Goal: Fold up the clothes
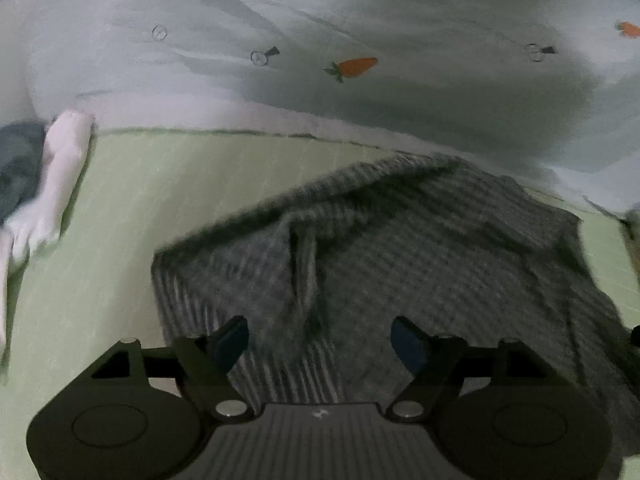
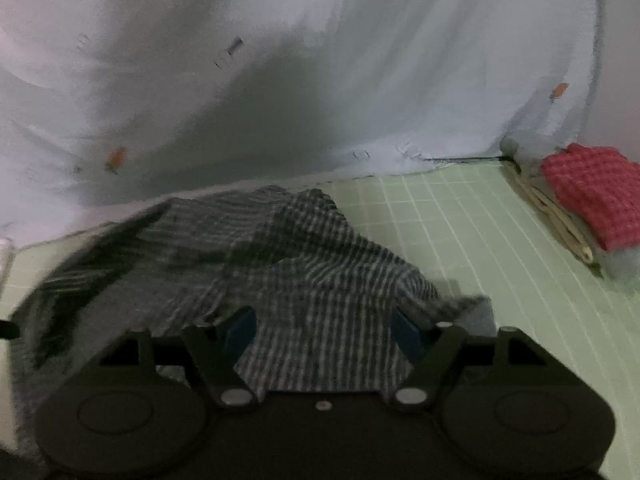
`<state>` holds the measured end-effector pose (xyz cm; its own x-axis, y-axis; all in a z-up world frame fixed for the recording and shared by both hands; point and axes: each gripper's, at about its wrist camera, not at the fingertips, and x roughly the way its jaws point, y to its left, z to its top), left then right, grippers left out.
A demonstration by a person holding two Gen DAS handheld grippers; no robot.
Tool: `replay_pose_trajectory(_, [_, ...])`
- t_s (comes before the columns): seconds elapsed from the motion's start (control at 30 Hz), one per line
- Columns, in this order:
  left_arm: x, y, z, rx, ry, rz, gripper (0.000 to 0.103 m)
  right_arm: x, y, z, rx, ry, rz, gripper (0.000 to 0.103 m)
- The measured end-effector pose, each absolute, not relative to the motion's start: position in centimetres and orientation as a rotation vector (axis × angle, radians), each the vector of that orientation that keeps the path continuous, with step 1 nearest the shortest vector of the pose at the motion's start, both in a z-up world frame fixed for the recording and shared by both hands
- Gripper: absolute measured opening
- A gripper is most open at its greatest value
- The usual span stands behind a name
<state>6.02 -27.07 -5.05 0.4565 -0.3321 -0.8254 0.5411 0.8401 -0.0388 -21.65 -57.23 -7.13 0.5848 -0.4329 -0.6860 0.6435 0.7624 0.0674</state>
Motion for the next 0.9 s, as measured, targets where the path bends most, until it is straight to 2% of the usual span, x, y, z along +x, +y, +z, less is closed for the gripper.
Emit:
replay_pose_trajectory(0.33, [15.1,-32.7,-10.4,0.293,0.950,-0.511,0.081,-10.0,-67.3,-14.1,0.326,0.831,-0.640,0.086])
replay_pose_trajectory(0.37, [15.7,-33.2,-11.1,0.294,0.960,-0.509,0.078,-9.0,-67.9,-14.8,0.323,0.848,-0.637,0.086])
replay_pose_trajectory(0.4, [16.2,-33.5,-11.6,0.293,0.967,-0.503,0.070,-8.0,-68.3,-15.4,0.334,0.861,-0.620,0.083])
replay_pose_trajectory(0.43, [16.7,-33.7,-12.1,0.290,0.972,-0.495,0.062,-7.1,-68.7,-16.0,0.347,0.874,-0.601,0.078])
replay_pose_trajectory(0.47, [17.2,-33.6,-12.4,0.273,0.977,-0.486,0.040,-6.6,-68.8,-16.1,0.354,0.864,-0.581,0.070])
replay_pose_trajectory(0.5, [17.7,-33.4,-12.6,0.251,0.981,-0.476,0.027,-6.1,-68.7,-16.0,0.351,0.842,-0.557,0.057])
replay_pose_trajectory(0.53, [18.2,-33.1,-12.5,0.227,0.982,-0.465,0.017,-5.2,-68.7,-15.7,0.366,0.830,-0.521,0.030])
replay_pose_trajectory(0.57, [18.8,-32.7,-12.4,0.200,0.986,-0.450,0.009,-4.4,-68.6,-15.4,0.382,0.818,-0.483,0.019])
replay_pose_trajectory(0.67, [20.8,-30.7,-12.0,0.139,0.971,-0.380,0.008,-1.6,-67.4,-13.8,0.316,0.737,-0.423,0.013])
replay_pose_trajectory(0.73, [22.1,-29.2,-11.7,0.116,0.947,-0.330,0.009,0.6,-66.6,-12.6,0.274,0.679,-0.383,0.013])
replay_pose_trajectory(0.77, [22.6,-28.5,-11.4,0.102,0.934,-0.309,0.014,1.8,-66.2,-12.0,0.263,0.653,-0.363,0.016])
replay_pose_trajectory(0.8, [22.8,-27.8,-11.0,0.096,0.919,-0.287,0.021,2.8,-65.5,-11.6,0.246,0.636,-0.349,0.019])
replay_pose_trajectory(0.87, [22.7,-26.8,-10.0,0.095,0.892,-0.260,0.030,4.4,-63.6,-10.6,0.174,0.645,-0.366,0.045])
replay_pose_trajectory(0.9, [22.2,-26.4,-9.4,0.097,0.885,-0.262,0.040,4.8,-62.6,-10.1,0.134,0.653,-0.382,0.047])
